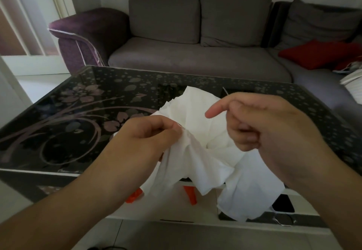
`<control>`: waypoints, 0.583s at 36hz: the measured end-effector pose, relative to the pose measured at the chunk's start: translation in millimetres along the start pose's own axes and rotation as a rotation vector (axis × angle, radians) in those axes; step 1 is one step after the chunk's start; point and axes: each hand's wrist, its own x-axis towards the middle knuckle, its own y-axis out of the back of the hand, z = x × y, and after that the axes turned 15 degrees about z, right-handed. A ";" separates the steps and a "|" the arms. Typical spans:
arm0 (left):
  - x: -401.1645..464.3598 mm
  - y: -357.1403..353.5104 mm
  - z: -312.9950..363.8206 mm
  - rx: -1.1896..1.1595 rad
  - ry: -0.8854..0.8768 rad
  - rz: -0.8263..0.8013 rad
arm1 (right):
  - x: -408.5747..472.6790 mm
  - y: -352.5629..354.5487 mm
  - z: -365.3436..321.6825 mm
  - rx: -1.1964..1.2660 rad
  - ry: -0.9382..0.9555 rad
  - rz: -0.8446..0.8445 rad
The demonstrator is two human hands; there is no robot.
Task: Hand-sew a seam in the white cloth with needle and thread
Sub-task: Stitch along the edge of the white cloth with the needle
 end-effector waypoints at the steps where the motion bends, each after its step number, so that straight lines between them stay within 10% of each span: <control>1: -0.1 0.3 0.7 -0.006 0.000 -0.004 | -3.5 -2.9 2.7 -0.005 0.017 -0.017; 21: -2.8 0.7 3.4 0.018 -0.102 -0.043 | -11.2 -34.7 22.5 -0.215 0.118 0.112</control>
